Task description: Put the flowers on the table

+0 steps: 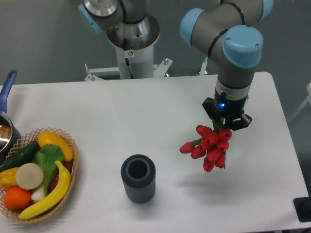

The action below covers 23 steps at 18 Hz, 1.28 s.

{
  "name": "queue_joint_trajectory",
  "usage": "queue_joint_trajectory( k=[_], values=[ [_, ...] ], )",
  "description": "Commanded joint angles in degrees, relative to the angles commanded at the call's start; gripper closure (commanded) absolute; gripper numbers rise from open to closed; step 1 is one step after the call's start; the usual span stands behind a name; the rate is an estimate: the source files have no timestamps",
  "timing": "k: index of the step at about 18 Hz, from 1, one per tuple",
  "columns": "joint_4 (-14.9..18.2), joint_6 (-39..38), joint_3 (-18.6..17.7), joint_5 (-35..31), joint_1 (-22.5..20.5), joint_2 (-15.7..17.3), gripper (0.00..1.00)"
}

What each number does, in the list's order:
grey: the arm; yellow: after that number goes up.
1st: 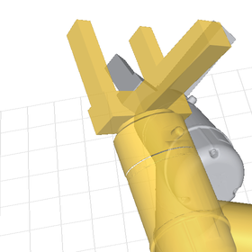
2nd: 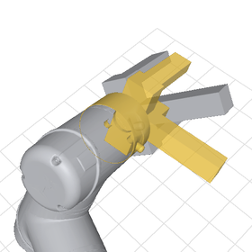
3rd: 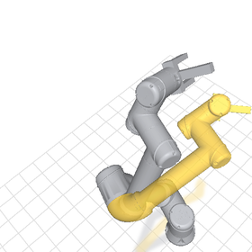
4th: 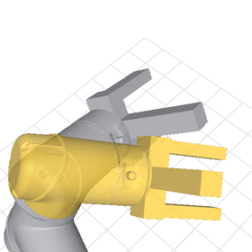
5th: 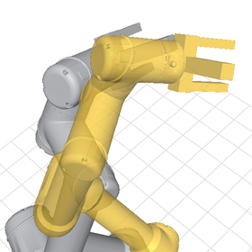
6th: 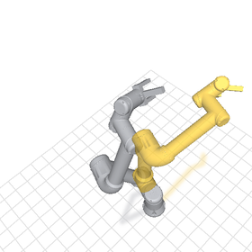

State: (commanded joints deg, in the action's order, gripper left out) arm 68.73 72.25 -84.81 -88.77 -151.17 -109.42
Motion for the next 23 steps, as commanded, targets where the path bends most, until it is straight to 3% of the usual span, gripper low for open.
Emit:
queue_joint_trajectory(
  k=[7, 10, 14, 20, 22, 23],
  values=[
    [0.1, -2.6, -0.5, -1.3, 1.5, -1.6, 1.0],
    [-0.3, -3.9, -0.7, -1.5, 2.6, -3.9, 0.98],
    [-0.4, -5.5, -0.7, -1.8, 3.8, -6.2, 0.77],
    [-0.6, -7.1, -0.4, -1.9, 4.7, -8.4, 0.65],
    [-0.6, -7.1, -0.4, -1.8, 4.7, -8.4, 0.52],
    [-0.6, -7.2, -0.4, -1.8, 4.7, -8.3, 0.31]
  ],
)
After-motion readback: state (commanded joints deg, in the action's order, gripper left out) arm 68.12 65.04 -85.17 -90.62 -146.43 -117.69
